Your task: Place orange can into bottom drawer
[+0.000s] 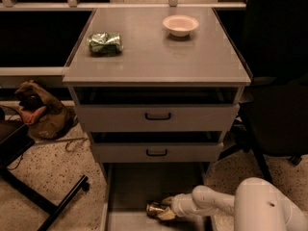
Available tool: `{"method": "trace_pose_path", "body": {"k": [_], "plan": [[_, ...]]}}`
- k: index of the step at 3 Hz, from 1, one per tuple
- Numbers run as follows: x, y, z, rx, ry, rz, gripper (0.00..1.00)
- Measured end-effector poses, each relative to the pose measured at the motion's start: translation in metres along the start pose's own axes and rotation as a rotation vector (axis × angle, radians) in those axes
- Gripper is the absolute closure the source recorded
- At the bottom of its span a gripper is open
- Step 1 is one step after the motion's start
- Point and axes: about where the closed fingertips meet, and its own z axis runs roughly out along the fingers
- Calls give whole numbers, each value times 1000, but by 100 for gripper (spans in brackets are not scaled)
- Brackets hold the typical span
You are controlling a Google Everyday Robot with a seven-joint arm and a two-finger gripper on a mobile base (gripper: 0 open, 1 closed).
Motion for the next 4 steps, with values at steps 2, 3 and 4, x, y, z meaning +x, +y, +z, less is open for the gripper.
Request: {"method": "trace_pose_path", "body": {"k": [2,3,4], "plan": [[0,0,0,0,0,0,58],[0,0,0,0,0,0,35],[0,0,0,0,0,0,12]]}}
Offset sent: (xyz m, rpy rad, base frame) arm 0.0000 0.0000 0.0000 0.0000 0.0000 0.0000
